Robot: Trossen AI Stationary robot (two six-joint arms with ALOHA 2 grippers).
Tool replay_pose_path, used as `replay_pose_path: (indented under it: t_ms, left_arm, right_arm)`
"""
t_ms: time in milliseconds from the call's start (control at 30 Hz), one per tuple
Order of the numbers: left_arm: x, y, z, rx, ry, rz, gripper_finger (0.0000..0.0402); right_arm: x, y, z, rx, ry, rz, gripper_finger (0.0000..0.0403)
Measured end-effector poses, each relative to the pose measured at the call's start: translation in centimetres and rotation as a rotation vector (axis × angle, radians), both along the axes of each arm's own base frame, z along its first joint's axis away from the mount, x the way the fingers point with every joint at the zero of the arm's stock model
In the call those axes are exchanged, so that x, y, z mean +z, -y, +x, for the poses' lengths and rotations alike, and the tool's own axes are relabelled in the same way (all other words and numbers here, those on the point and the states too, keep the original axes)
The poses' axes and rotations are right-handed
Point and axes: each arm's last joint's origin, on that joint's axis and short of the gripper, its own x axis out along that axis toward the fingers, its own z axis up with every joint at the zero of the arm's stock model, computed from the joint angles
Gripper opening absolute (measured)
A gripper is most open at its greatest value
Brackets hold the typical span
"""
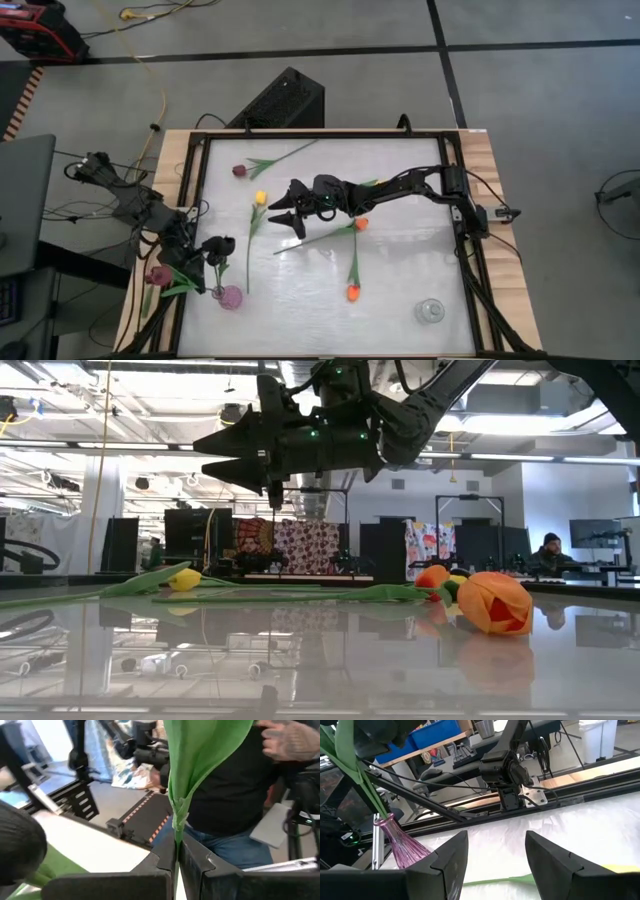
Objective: Sort flowers into vase by color
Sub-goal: Put the bottom red flower into the pink flower vase, then put the maroon flower into the pink flower vase
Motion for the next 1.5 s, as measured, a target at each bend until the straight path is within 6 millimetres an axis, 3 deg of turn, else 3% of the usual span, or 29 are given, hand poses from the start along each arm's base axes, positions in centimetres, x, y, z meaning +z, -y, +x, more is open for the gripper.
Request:
replay_pose_path:
  t_ms: [533, 900, 1233, 1367, 1500]
  left_arm:
    - [-0.3, -0.5, -0.2, 0.197, -0.309, -0.072, 0.0129]
    - [2.2, -2.1, -2.1, 0.372, -0.588, -0.058, 0.013]
    - [2.5, -3.3, -3.5, 0.578, -0.8, -0.057, 0.0129]
    - [2.6, -3.9, -3.9, 0.692, -0.822, -0.034, 0.0129]
    - [2.5, -4.3, -4.0, 0.777, -0.736, 0.046, 0.0129]
  right_arm:
    - [-0.6, -0.3, -0.1, 0.011, -0.062, 0.005, 0.0222]
    - [-0.8, -0.4, -0.1, 0.015, -0.076, -0.019, 0.0222]
    - [-1.1, 0.0, -0.2, 0.028, -0.1, -0.065, 0.0222]
    - [-1.2, 1.0, -0.3, 0.028, -0.104, -0.108, 0.0222]
    - [-1.2, 3.4, -0.4, -0.019, -0.152, -0.108, 0.0222]
